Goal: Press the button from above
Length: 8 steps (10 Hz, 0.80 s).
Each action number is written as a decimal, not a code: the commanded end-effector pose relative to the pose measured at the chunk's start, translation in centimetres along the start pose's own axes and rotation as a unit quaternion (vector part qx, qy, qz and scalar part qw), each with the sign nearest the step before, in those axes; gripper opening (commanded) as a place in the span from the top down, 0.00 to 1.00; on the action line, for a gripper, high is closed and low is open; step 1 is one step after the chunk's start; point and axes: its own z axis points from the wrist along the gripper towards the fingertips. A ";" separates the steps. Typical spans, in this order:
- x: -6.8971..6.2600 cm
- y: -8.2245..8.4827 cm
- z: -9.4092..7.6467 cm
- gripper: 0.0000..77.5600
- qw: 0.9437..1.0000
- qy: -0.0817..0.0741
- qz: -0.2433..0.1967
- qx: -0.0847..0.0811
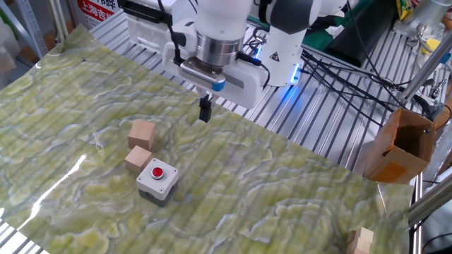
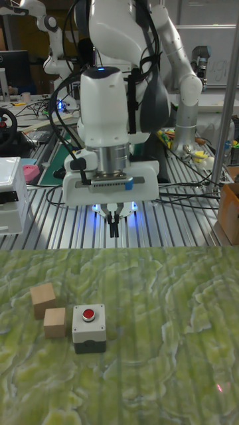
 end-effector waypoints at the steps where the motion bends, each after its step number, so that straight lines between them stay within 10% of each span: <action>1: -0.1 0.0 -0.1 1.00 1.000 0.010 0.002 0.001; 8: -6.7 -2.2 -1.5 1.00 0.998 0.060 -0.017 -0.005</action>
